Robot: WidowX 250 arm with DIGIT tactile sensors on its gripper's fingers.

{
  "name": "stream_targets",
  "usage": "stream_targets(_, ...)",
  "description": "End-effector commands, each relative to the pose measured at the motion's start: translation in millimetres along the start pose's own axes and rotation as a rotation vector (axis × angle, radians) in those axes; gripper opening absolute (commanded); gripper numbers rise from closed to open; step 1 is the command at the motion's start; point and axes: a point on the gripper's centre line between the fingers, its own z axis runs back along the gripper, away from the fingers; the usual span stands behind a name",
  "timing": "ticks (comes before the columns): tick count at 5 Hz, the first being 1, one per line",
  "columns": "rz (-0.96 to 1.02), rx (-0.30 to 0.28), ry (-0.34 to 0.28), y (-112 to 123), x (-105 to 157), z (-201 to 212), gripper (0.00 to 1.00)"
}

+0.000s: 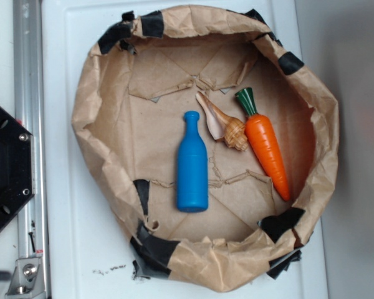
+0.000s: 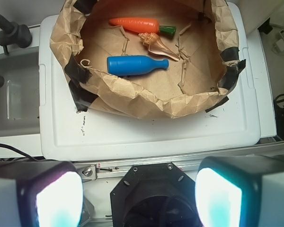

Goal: Grab the blue bottle.

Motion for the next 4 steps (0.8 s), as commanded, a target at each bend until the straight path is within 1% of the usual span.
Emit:
stream_targets(1,0.0,0.0,0.0,0,0,0,1.0)
stream_targets(2,0.055,0.176,0.043,6,45,-12,1.0)
stream_targets(3,0.309,0.183,-0.036,7,90,-31,1.0)
stream_targets(4,0.565,0.162,-0.137,15,127,-74,1.0)
